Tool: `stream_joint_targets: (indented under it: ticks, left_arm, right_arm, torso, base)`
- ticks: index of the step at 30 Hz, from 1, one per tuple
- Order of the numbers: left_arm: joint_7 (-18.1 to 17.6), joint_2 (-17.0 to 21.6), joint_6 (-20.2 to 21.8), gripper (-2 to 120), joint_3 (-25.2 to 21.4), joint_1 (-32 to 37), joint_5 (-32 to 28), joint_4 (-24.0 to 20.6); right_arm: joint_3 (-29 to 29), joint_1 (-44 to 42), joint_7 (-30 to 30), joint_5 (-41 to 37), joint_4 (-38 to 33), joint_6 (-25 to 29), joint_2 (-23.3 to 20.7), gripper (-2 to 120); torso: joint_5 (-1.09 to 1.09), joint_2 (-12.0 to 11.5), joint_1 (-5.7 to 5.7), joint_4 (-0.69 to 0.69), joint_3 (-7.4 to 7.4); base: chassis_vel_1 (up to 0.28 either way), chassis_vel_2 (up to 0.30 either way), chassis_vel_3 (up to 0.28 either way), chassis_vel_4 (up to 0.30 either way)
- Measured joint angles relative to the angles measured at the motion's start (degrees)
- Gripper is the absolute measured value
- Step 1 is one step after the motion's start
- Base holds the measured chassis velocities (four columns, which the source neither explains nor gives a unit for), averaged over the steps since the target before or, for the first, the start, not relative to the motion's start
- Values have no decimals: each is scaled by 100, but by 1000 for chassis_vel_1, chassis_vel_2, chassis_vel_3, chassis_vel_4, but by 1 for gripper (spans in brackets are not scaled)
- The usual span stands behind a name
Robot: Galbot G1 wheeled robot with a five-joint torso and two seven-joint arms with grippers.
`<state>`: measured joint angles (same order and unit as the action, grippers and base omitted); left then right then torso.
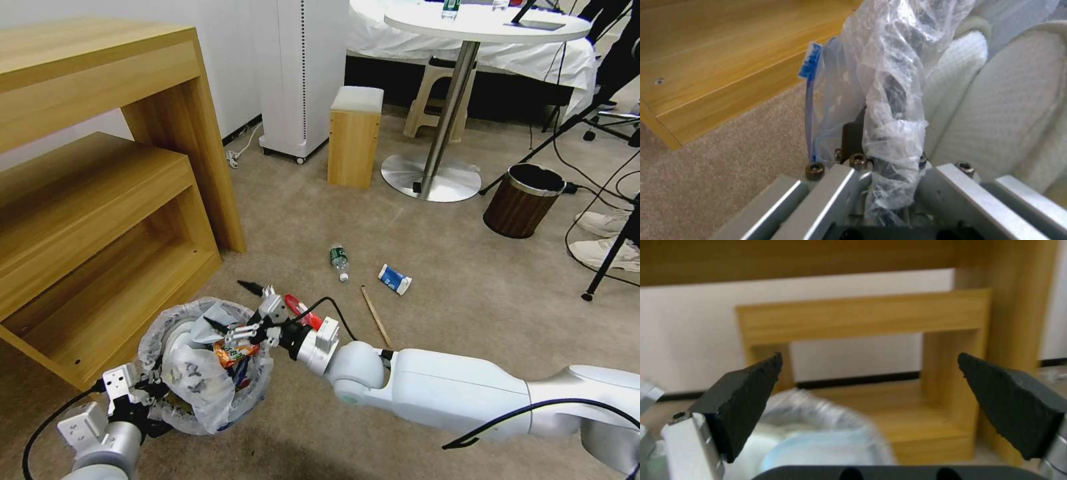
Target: Pick up the trash bin and place the garbage on the floor into it.
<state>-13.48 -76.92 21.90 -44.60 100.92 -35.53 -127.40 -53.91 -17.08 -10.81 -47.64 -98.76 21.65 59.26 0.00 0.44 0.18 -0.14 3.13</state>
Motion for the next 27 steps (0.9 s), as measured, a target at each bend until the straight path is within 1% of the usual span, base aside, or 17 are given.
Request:
stream_joint_targets:
  ticks: [1,2,4,6,8,9,10,12,14,16,17,20,22,24,25,27]
  left_arm:
    - [0,12,0,0,-5,6,-5,-1]
    - [0,12,0,0,-5,6,-5,-1]
    - [0,24,0,0,-5,8,-7,0]
    - [0,32,0,0,1,-4,-8,20]
    - [0,34,0,0,5,-7,-8,22]
    - [0,33,0,0,9,-13,-10,24]
    - [1,35,-1,0,9,-13,-10,25]
    - [3,36,-2,0,9,-13,-10,24]
    - [6,23,-5,0,10,-10,-9,25]
    - [8,20,-6,0,15,-11,-7,24]
    - [12,11,-6,0,35,-17,-2,21]
    - [17,6,-6,0,45,-25,0,18]
    - [19,2,-7,0,46,-26,7,19]
    - [20,2,-7,0,46,-24,9,19]
    - [21,1,-7,0,44,-19,9,19]
    - [22,4,-8,0,42,-17,9,19]
  right_arm:
    - [246,-85,-192,-41,-98,-32,-118,100]
    - [246,-85,-192,-41,-98,-32,-118,100]
    - [514,-172,-375,-147,-162,-123,-244,100]
    - [926,-323,-737,-352,-228,-371,-425,100]
    - [1008,-354,-833,-396,-249,-438,-461,100]
    - [1304,-464,-1244,-606,-334,-750,-604,100]
    - [1485,-545,-1472,-759,-366,-916,-705,100]
    - [1538,-572,-1526,-798,-366,-964,-733,100]
    - [1818,-805,-1721,-921,-321,-1151,-935,100]
    - [1857,-856,-1734,-928,-321,-1174,-974,100]
    - [2000,-1056,-1769,-922,-321,-1235,-1109,100]
    - [2100,-1190,-1793,-796,-266,-1219,-1178,100]
    - [2262,-1368,-1794,-473,-53,-1042,-1234,100]
    - [2304,-1402,-1789,-369,-15,-989,-1237,100]
    - [2393,-1468,-1762,-155,40,-903,-1237,100]
    - [2436,-1495,-1736,-83,54,-867,-1237,100]
  torso:
    - [0,0,0,0,0]
    - [0,0,0,0,0]
    - [0,0,0,0,0]
    - [0,0,0,-1,0]
    - [0,0,0,-1,0]
    - [1,0,0,-1,0]
    - [0,0,0,-1,0]
    - [1,0,0,-1,0]
    - [1,0,0,0,0]
    - [1,0,0,0,0]
    - [2,0,0,-1,0]
    - [0,1,0,-2,0]
    - [1,0,0,-1,0]
    - [1,0,0,-1,0]
    - [1,0,0,0,0]
    - [1,0,0,0,0]
  base:
    - [0,0,0,0]
    - [0,0,0,0]
    - [0,0,0,0]
    - [0,0,0,0]
    - [0,0,0,0]
    - [0,0,0,0]
    - [0,0,0,0]
    - [0,0,0,0]
    - [0,0,0,0]
    - [0,0,0,0]
    - [0,0,0,0]
    - [0,0,0,0]
    - [0,0,0,0]
    - [0,0,0,0]
    - [0,0,0,0]
    - [0,0,0,0]
